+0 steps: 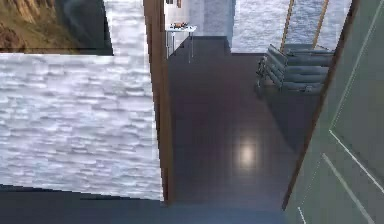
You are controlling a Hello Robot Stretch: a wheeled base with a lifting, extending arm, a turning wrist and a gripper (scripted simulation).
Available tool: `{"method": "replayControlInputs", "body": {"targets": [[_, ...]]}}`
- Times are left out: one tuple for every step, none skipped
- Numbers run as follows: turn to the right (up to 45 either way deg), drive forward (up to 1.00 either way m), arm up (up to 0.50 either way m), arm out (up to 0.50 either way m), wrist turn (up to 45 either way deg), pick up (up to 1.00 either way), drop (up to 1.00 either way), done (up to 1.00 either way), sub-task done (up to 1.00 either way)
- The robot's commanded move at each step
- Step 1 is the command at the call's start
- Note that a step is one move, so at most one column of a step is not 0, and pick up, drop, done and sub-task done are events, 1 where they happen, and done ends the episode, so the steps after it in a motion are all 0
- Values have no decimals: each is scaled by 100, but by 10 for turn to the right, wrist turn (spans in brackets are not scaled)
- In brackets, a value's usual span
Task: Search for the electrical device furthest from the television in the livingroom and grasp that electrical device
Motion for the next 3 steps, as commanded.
{"method": "replayControlInputs", "body": {"targets": [[0, 85, 0, 0, 0, 0, 0, 0, 0], [30, 0, 0, 0, 0, 0, 0, 0, 0], [450, 0, 0, 0, 0, 0, 0, 0, 0]]}}
